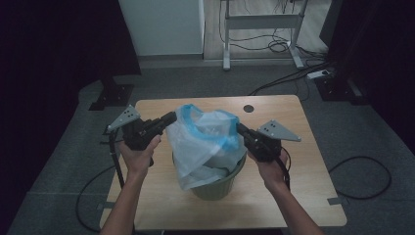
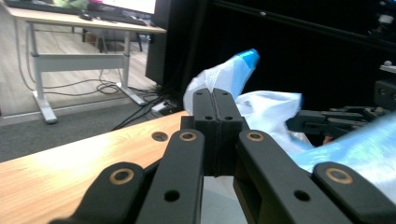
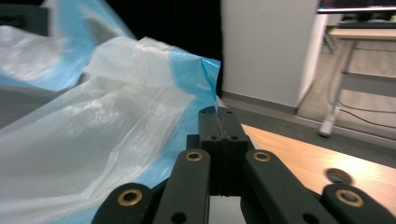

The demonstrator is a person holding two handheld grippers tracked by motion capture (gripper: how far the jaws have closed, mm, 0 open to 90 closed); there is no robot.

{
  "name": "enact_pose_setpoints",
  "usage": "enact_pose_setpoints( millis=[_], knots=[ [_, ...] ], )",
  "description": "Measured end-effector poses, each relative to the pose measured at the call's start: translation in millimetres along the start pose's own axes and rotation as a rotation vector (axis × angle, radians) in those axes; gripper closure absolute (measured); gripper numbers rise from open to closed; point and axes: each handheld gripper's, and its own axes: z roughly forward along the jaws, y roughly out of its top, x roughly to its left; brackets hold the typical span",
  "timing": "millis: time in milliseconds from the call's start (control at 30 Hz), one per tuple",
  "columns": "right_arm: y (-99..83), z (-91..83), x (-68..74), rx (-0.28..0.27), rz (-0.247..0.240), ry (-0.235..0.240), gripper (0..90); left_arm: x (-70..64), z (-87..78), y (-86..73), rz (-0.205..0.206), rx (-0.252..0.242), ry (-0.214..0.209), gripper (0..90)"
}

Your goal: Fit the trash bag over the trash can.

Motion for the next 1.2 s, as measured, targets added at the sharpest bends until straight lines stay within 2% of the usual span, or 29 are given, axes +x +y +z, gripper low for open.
enact_pose_setpoints(
  millis=[167,300,433,567,667,767,800,1000,1133,1200],
  knots=[
    [10.0,2.0,-23.6,-0.003,0.010,-0.061,89.4,13.2,8.6,5.3,-0.018,-0.016,0.006,89.6],
    [26.1,-0.8,-35.8,-0.028,0.010,-0.096,89.4,18.7,11.0,16.2,-0.020,-0.044,0.013,89.6],
    [41.0,-12.8,-40.9,-0.076,0.010,-0.109,89.4,16.2,0.7,22.7,-0.020,-0.087,-0.008,89.6],
    [42.0,-29.8,-39.9,-0.105,0.000,-0.108,89.4,8.6,-13.7,13.2,-0.010,-0.099,-0.034,89.5],
    [27.5,-42.2,-39.4,-0.096,-0.007,-0.105,89.4,5.0,-25.7,-5.0,-0.022,-0.085,-0.045,89.6],
    [9.3,-56.0,-42.1,-0.093,0.021,-0.094,89.4,4.0,-40.0,-26.1,-0.070,-0.092,-0.090,89.5],
    [1.5,-61.8,-42.1,-0.091,0.033,-0.085,89.4,2.7,-44.2,-32.3,-0.073,-0.092,-0.095,89.5],
    [-31.4,-88.7,-30.6,-0.091,0.041,-0.025,89.4,-7.3,-67.0,-70.5,-0.080,-0.084,-0.127,89.5],
    [-61.7,-101.2,-20.6,-0.051,0.035,0.014,89.4,-12.9,-78.8,-93.1,-0.062,-0.063,-0.143,89.5],
    [-78.2,-106.8,-17.8,-0.032,0.053,0.035,89.4,-12.7,-84.0,-104.4,-0.079,-0.059,-0.149,89.5]
  ],
)
